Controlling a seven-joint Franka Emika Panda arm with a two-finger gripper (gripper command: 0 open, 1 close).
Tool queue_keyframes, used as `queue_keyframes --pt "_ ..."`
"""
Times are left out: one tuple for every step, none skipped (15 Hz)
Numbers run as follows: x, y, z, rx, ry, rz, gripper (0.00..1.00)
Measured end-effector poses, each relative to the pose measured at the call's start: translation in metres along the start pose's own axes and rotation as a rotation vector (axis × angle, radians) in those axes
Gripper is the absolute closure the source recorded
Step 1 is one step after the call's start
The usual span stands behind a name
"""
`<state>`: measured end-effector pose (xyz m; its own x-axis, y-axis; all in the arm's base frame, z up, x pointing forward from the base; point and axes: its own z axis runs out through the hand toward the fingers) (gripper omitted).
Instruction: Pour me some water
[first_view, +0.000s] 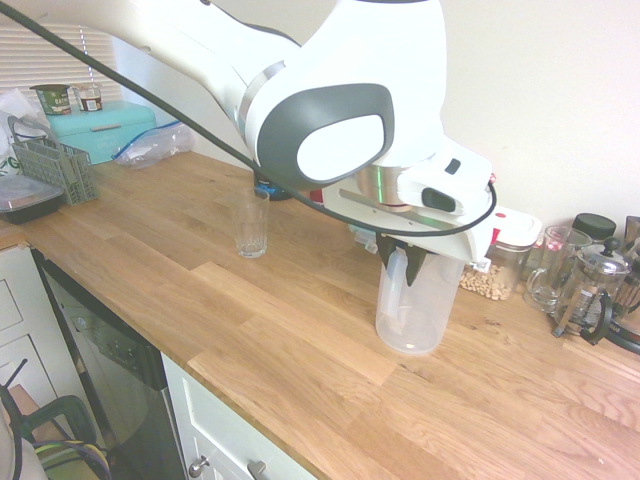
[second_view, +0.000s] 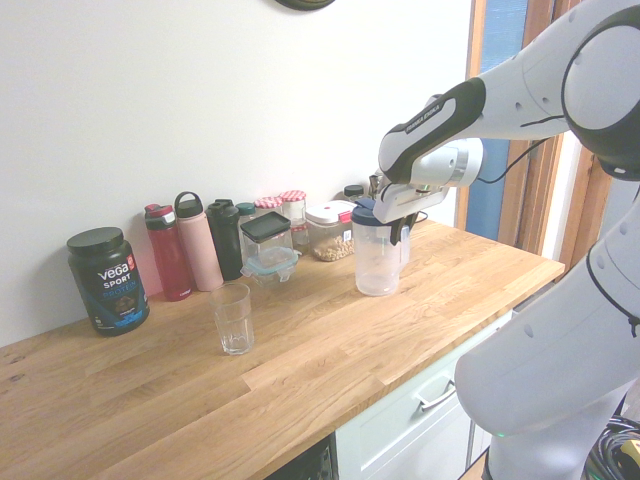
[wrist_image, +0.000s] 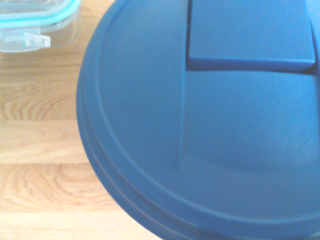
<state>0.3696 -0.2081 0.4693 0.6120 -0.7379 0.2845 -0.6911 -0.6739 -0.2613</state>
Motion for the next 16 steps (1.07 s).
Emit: queue_keyframes --pt "-0.002 0.000 -0.010 0.000 -0.005 -0.003 1.00" --pt "-0.005 -0.002 -0.028 0.005 -0.005 -0.019 1.00" --pt "-0.009 -0.008 -0.052 0.012 0.001 -0.050 1.00" --pt "-0.014 -0.015 -0.079 0.016 0.015 -0.097 1.00" --pt "-0.021 -0.024 -0.104 0.017 0.031 -0.153 1.00" --pt "-0.029 -0.035 -0.121 0.012 0.037 -0.211 1.00" --pt "-0.037 -0.050 -0.130 0.005 0.032 -0.269 1.00" --pt "-0.047 -0.069 -0.132 -0.003 0.018 -0.326 1.00" --pt "-0.057 -0.090 -0.129 -0.014 -0.001 -0.386 1.00" --pt "-0.070 -0.113 -0.124 -0.030 -0.020 -0.449 1.00" --pt "-0.081 -0.135 -0.122 -0.050 -0.037 -0.511 1.00" --pt "-0.090 -0.155 -0.120 -0.072 -0.050 -0.570 1.00" --pt "-0.098 -0.175 -0.118 -0.099 -0.062 -0.628 1.00" --pt "-0.104 -0.194 -0.116 -0.128 -0.070 -0.684 1.00" --pt "-0.109 -0.212 -0.113 -0.160 -0.076 -0.737 1.00" --pt "-0.114 -0.230 -0.107 -0.196 -0.081 -0.790 1.00"
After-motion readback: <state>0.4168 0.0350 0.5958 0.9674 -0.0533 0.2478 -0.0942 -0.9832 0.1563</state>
